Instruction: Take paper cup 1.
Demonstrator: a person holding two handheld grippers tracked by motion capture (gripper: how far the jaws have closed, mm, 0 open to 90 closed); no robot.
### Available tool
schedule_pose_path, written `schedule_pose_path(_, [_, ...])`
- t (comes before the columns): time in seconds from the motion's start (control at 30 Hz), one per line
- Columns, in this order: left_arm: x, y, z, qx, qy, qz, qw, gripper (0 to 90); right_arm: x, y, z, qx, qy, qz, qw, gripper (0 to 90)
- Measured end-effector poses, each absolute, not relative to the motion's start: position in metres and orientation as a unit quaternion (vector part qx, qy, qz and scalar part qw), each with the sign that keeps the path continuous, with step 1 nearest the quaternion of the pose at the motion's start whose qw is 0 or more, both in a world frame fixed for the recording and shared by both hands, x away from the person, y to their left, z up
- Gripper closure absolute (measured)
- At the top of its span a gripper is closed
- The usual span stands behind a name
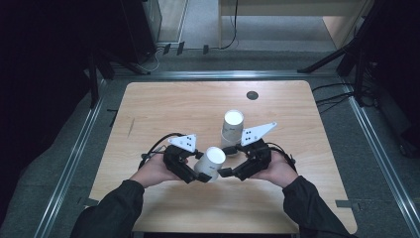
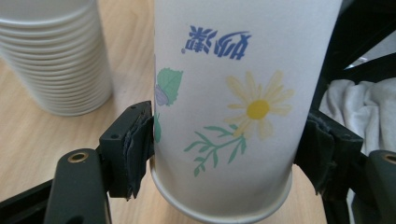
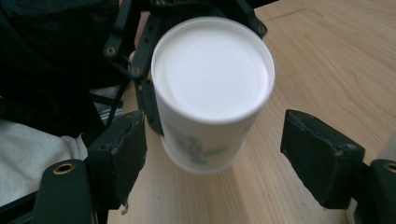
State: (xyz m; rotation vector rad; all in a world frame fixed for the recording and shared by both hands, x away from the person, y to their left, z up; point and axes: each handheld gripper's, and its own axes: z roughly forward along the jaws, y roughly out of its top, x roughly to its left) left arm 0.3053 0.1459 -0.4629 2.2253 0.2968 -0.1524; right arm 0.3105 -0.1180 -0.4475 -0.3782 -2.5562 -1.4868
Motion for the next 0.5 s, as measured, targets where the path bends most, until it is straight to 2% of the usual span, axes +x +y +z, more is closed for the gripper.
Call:
schedule_pose_path(0.2, [0.306, 0.159, -0.454, 0.898, 0.131, -0.036, 0.419, 26.0, 0.305, -0.129, -0.449, -0.136, -0.861, -0.487, 0.057, 23.3])
schedule_pose_path(0.5, [0.309, 0.163, -0.447, 0.912, 0.134, -0.028, 0.386, 26.0, 0.297, -0.133, -0.460, -0.143, -0.875, -0.461, 0.035, 25.4])
